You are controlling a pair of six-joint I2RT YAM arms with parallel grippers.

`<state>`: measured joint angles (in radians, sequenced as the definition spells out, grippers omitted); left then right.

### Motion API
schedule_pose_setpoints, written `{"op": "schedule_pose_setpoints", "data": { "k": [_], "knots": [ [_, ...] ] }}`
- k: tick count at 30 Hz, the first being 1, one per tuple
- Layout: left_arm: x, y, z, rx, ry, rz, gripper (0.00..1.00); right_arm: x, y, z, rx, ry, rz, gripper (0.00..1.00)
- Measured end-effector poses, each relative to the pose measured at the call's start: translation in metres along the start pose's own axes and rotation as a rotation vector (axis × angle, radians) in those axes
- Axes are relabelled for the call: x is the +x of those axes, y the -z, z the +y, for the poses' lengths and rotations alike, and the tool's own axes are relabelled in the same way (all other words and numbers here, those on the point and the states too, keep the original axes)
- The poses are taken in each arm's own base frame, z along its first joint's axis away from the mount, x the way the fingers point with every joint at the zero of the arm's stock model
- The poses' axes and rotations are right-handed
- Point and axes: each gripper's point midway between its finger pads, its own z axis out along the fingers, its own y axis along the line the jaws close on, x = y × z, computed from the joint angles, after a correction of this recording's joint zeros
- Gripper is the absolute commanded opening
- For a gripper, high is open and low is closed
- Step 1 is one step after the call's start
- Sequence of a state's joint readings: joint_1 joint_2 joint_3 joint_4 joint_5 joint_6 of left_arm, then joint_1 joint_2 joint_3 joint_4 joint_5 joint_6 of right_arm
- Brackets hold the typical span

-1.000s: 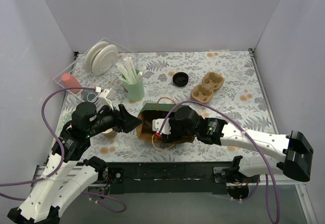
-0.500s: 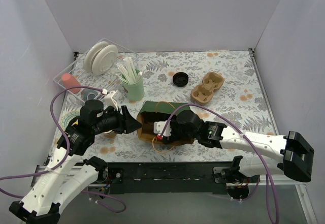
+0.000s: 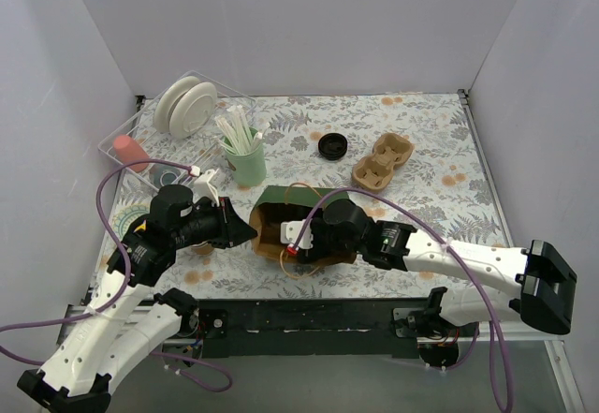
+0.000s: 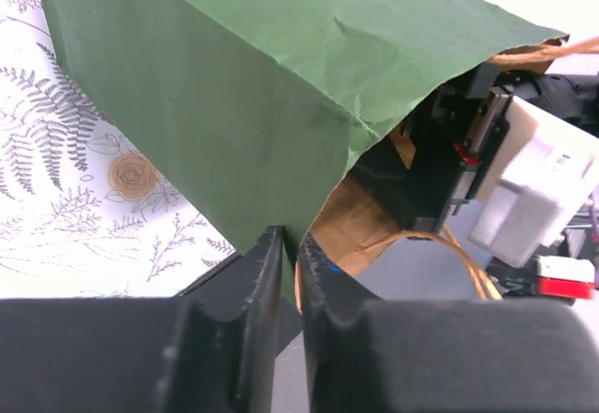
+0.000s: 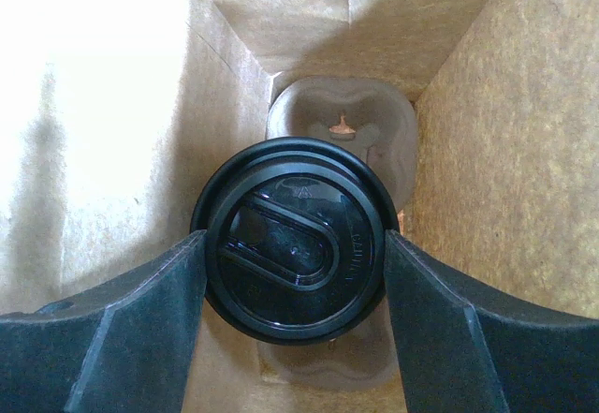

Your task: Pack the takeout coffee

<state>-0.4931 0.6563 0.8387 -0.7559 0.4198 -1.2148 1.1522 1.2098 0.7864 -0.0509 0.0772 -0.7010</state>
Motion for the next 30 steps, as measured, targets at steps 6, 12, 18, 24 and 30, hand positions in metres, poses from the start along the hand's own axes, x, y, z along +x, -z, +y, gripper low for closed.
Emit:
{"op": "schedule_pose_setpoints", "data": {
  "k": [6, 12, 18, 24, 30],
  "knots": [
    [0.001, -0.002, 0.001, -0.001, -0.013, 0.008, 0.00, -0.005, 0.006, 0.006, -0.036, -0.014, -0.026, 0.42],
    [0.001, -0.001, 0.000, 0.009, -0.039, 0.011, 0.00, -0.009, 0.007, 0.011, -0.066, -0.010, -0.048, 0.42],
    [0.002, 0.000, -0.001, 0.018, -0.045, 0.013, 0.00, 0.001, -0.003, 0.009, -0.043, -0.011, -0.001, 0.40],
    [0.004, 0.002, -0.001, 0.024, -0.048, 0.004, 0.00, 0.008, -0.009, 0.004, -0.004, -0.012, 0.037, 0.40],
    [0.005, 0.005, -0.001, 0.032, -0.072, -0.011, 0.00, 0.005, 0.000, 0.000, 0.003, -0.003, 0.024, 0.41]
  ]
}}
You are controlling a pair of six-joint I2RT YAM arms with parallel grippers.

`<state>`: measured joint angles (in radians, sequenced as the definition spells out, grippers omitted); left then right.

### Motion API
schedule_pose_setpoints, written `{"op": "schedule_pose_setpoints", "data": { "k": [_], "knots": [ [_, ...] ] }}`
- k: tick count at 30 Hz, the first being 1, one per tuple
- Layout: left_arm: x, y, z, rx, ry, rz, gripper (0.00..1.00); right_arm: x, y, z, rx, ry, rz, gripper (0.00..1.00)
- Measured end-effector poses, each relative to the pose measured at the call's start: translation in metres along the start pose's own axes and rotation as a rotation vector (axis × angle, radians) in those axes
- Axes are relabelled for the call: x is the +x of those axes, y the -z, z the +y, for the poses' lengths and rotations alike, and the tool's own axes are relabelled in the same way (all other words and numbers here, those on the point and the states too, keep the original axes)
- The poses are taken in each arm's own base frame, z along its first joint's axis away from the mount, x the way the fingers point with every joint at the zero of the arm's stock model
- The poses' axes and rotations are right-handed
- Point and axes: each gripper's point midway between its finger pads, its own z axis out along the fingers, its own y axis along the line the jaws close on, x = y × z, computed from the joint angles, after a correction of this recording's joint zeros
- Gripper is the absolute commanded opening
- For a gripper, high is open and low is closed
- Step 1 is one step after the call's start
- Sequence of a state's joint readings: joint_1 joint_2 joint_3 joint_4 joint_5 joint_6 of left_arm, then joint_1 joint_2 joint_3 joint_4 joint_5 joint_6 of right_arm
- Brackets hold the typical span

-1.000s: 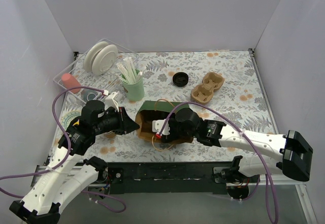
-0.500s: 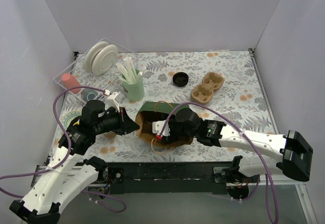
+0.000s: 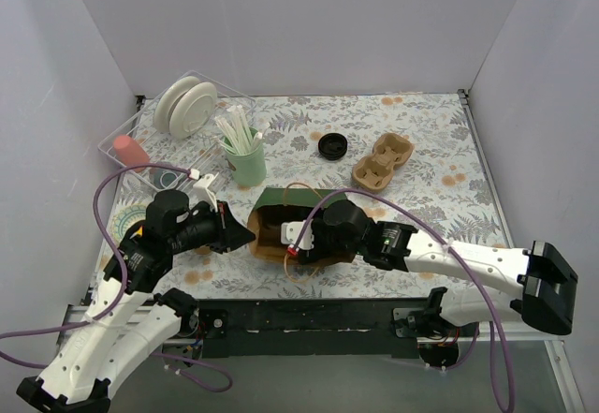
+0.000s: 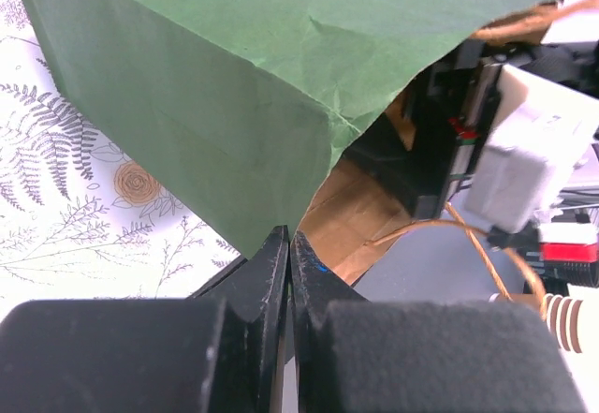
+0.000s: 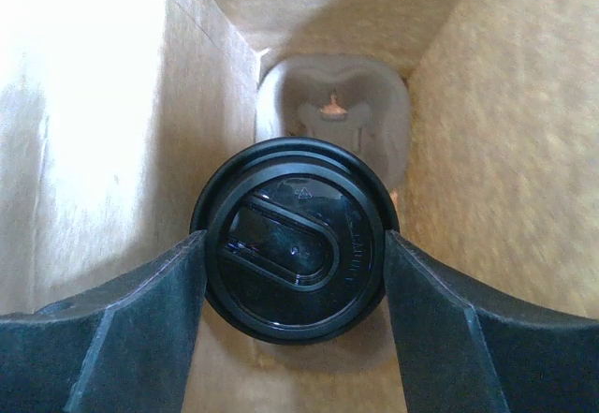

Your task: Pack the takeout coffee

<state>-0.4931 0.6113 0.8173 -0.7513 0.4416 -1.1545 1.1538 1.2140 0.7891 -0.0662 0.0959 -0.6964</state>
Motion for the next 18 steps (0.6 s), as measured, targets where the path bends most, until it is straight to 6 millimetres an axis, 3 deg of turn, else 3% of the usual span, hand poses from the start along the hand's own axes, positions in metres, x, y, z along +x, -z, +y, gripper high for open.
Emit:
{"op": "schedule_pose_setpoints", "data": {
  "k": [9, 18],
  "knots": [
    [0.000, -0.002, 0.004, -0.008, -0.044, 0.006, 0.00, -0.001, 0.028, -0.008, 0.027, 0.044, -0.002, 0.42],
    [0.000, -0.003, 0.004, -0.004, -0.059, 0.011, 0.00, 0.022, 0.028, 0.005, 0.009, 0.075, 0.046, 0.42]
  ]
}}
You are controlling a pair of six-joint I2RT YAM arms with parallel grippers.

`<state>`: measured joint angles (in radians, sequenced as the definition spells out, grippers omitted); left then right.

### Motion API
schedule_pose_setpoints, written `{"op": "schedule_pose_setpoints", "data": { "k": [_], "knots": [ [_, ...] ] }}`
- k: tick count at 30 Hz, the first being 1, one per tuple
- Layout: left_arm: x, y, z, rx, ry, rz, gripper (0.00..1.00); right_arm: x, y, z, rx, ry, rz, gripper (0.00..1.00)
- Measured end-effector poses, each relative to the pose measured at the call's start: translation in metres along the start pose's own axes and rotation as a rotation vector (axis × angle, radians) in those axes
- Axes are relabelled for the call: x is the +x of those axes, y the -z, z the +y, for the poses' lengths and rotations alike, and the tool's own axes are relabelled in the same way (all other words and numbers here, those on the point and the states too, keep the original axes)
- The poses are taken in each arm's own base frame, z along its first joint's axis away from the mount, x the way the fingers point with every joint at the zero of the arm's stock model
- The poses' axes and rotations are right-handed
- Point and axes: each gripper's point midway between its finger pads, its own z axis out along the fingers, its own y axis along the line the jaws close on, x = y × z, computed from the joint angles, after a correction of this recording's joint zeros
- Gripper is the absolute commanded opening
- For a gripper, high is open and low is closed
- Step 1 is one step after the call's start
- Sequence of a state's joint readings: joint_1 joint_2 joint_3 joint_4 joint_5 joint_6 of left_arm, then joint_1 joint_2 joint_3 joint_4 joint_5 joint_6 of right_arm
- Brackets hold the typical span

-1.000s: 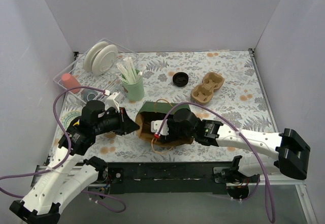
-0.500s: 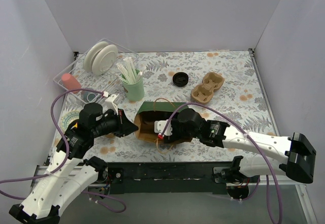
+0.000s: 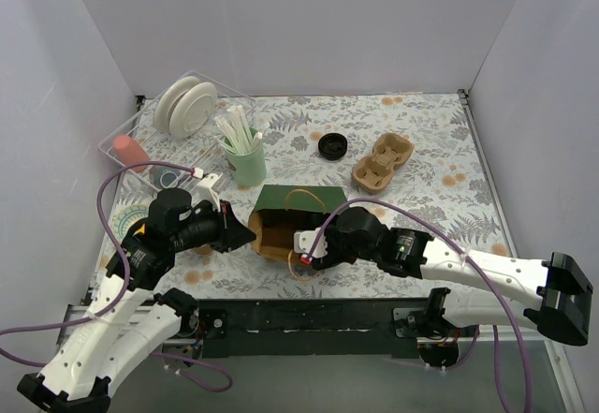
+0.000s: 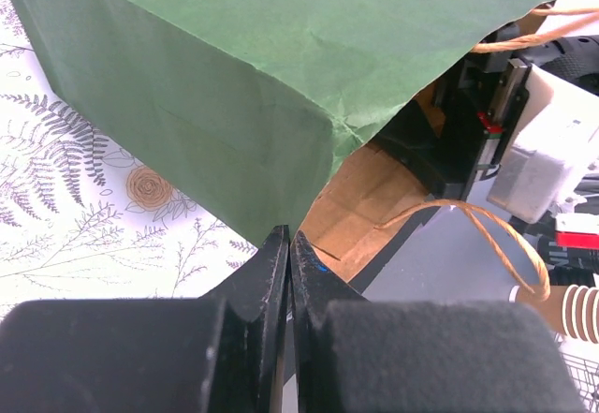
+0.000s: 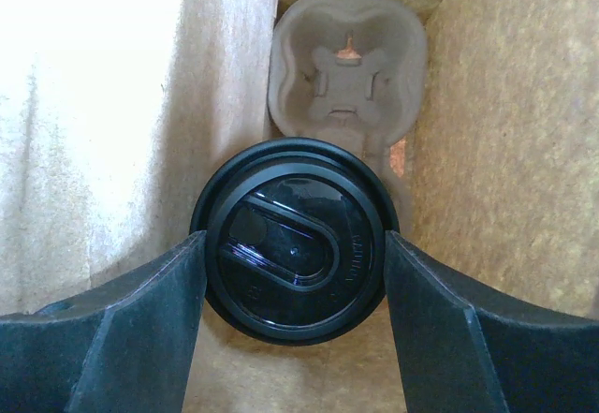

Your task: Pack the takeout coffee

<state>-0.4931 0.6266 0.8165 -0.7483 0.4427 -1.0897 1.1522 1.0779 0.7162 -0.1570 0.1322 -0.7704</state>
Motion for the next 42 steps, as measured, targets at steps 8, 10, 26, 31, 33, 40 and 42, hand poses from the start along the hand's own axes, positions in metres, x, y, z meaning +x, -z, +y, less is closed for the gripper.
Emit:
{"op": "schedule_pose_setpoints", "data": {
  "k": [8, 10, 26, 31, 33, 40, 42],
  "knots": [
    [0.001, 0.001, -0.001, 0.012, -0.019, 0.005, 0.00, 0.006, -0.003, -0.005, 0.021, -0.011, -0.003, 0.42],
    [0.001, 0.001, -0.001, 0.014, -0.024, 0.006, 0.00, 0.006, -0.004, -0.006, 0.022, -0.008, -0.004, 0.42],
    [0.002, 0.002, -0.002, 0.018, -0.045, 0.005, 0.00, 0.014, -0.026, -0.012, 0.013, 0.038, 0.017, 0.41],
    [0.002, 0.003, -0.002, 0.018, -0.047, 0.006, 0.00, 0.013, -0.029, -0.015, 0.015, 0.046, 0.006, 0.40],
    [0.002, 0.003, -0.002, 0.018, -0.047, 0.005, 0.00, 0.012, -0.030, -0.016, 0.016, 0.053, -0.003, 0.41],
    [0.002, 0.003, -0.002, 0.020, -0.048, 0.001, 0.00, 0.003, -0.033, -0.021, 0.024, 0.074, -0.044, 0.40],
    [0.002, 0.003, -0.002, 0.020, -0.048, 0.001, 0.00, 0.002, -0.036, -0.021, 0.020, 0.078, -0.049, 0.40]
  ]
}}
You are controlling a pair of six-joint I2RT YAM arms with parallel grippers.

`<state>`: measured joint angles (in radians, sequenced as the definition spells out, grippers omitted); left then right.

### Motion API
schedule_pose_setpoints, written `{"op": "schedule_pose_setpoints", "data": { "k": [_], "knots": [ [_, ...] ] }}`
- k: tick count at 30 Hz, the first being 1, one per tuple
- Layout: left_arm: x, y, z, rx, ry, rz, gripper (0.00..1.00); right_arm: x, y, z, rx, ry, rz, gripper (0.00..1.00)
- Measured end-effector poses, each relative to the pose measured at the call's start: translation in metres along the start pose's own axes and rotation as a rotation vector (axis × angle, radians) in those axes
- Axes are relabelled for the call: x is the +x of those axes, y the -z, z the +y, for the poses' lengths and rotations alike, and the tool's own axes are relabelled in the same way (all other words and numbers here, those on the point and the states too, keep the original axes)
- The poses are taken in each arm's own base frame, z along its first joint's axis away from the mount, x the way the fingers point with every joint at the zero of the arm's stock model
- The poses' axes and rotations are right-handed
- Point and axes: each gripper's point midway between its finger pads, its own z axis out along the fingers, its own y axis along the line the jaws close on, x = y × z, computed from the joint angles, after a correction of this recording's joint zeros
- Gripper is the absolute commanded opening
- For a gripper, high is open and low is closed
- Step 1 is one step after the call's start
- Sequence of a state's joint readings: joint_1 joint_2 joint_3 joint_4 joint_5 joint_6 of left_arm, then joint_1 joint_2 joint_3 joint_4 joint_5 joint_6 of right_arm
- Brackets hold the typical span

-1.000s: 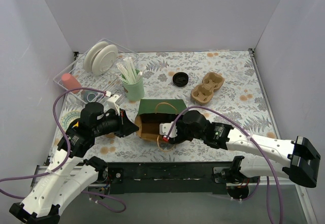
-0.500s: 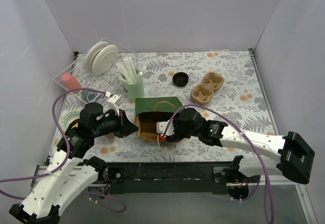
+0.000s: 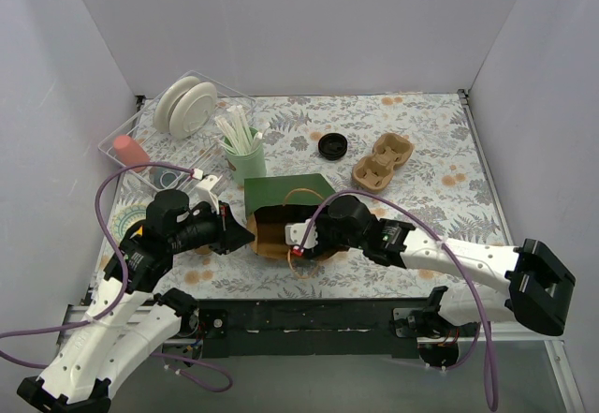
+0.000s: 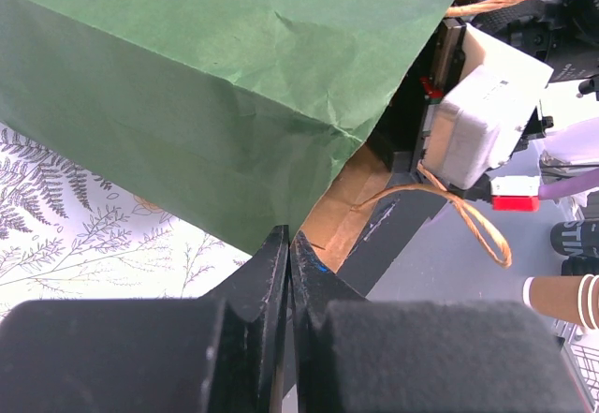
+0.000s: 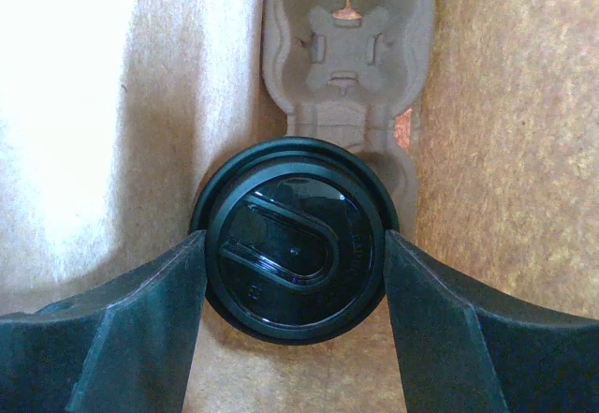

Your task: Pack the takeout coffee

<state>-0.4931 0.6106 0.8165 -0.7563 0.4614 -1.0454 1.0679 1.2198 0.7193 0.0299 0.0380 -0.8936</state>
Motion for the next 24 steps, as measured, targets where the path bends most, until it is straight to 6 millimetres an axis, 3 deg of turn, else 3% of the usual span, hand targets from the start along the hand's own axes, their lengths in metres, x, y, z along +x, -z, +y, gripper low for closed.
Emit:
{"op": "schedule_pose_setpoints", "data": {
  "k": [24],
  "knots": [
    [0.001, 0.004, -0.004, 0.009, 0.046, -0.013, 0.00, -0.017, -0.008, -0.031, 0.123, -0.002, -0.077, 0.39]
  ]
}}
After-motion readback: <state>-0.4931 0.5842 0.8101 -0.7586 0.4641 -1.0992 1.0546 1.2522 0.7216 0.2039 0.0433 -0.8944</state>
